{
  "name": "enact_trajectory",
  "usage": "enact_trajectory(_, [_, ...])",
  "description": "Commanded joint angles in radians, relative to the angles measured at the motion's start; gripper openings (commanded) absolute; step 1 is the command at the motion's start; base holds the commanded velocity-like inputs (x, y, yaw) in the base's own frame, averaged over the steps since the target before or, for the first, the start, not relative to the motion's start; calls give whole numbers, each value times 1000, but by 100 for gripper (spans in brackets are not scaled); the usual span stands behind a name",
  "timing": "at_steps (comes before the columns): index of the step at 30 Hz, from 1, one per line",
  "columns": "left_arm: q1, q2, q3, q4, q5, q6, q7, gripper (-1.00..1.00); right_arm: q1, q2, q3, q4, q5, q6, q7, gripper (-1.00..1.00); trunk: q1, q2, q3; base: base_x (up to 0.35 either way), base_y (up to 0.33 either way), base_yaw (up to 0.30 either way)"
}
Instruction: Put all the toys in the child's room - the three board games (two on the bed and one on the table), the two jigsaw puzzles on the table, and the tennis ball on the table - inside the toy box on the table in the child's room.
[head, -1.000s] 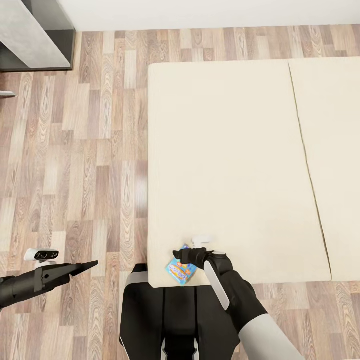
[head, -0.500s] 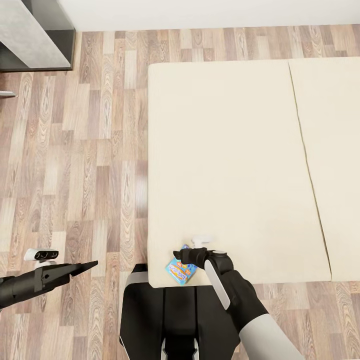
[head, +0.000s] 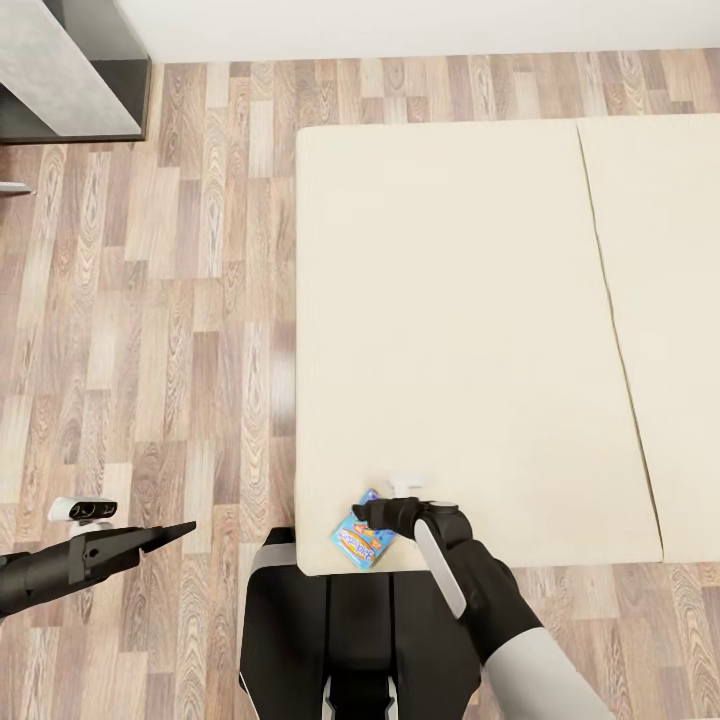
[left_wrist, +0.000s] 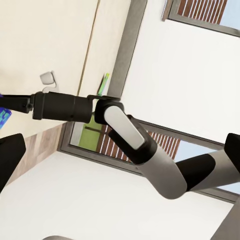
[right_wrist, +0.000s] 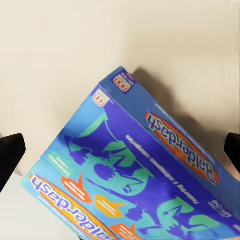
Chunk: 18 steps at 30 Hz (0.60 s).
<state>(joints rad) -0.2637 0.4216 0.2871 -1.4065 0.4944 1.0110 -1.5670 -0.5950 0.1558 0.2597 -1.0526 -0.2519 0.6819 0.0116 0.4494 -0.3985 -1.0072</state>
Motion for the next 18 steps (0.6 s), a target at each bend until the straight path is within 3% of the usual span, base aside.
enact_trajectory(1, [0, 0, 0, 0, 0, 11, -4, 100, 0, -13, 0, -3, -1, 6, 2, 100, 1, -2, -1, 0, 0, 0])
enact_trajectory(7, [0, 0, 0, 0, -1, 11, -4, 100, 0, -37, -3, -5, -1, 7, 2, 100, 1, -2, -1, 0, 0, 0])
enact_trajectory(18, [0, -1, -1, 0, -2, 11, -4, 100, 0, -39, -4, -2, 8, 53, -1, 100, 1, -2, -1, 0, 0, 0])
